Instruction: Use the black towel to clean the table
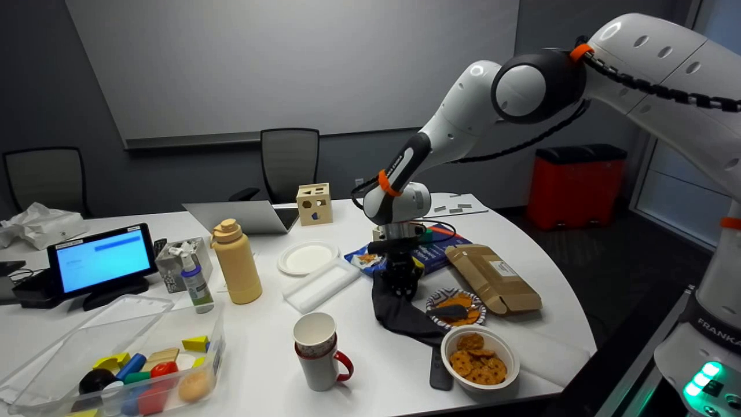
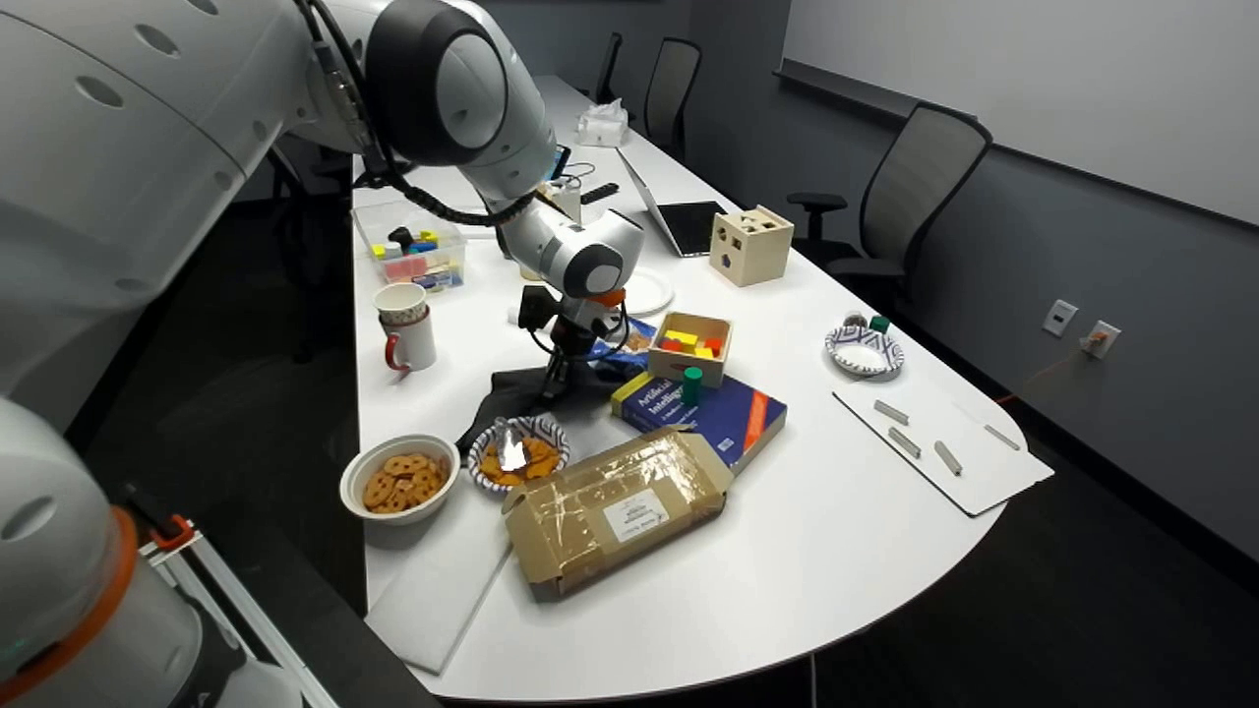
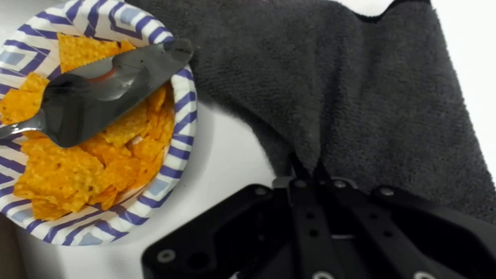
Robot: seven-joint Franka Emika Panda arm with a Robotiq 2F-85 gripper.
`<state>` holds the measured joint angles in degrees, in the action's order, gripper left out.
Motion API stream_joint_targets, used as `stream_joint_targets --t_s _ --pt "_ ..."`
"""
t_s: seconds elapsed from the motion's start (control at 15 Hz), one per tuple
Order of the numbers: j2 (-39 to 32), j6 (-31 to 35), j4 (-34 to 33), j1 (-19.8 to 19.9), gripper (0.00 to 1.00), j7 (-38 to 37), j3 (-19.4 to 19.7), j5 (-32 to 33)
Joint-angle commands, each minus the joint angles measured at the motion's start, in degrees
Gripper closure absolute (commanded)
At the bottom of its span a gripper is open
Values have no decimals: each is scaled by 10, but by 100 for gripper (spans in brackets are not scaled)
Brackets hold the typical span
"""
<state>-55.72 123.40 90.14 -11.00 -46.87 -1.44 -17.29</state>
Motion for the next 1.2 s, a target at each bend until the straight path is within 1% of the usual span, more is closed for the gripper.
stream_joint_targets --t_s 0.0,0.2,0.33,0.47,0.6,0.87,1.07,1.13 --pt "-19 49 18 30 99 66 -54 -54" --pt "-24 12 28 39 99 108 -84 -87" --pt "-25 -15 34 28 99 106 -82 -91" --pt "-16 -44 46 15 99 92 -67 -78" --pt "1 -50 65 -1 99 74 -44 -62" --pt "30 -34 96 -34 99 24 5 -20" --pt "35 3 108 -52 99 -12 36 16" --pt "36 21 110 -49 99 -13 37 19"
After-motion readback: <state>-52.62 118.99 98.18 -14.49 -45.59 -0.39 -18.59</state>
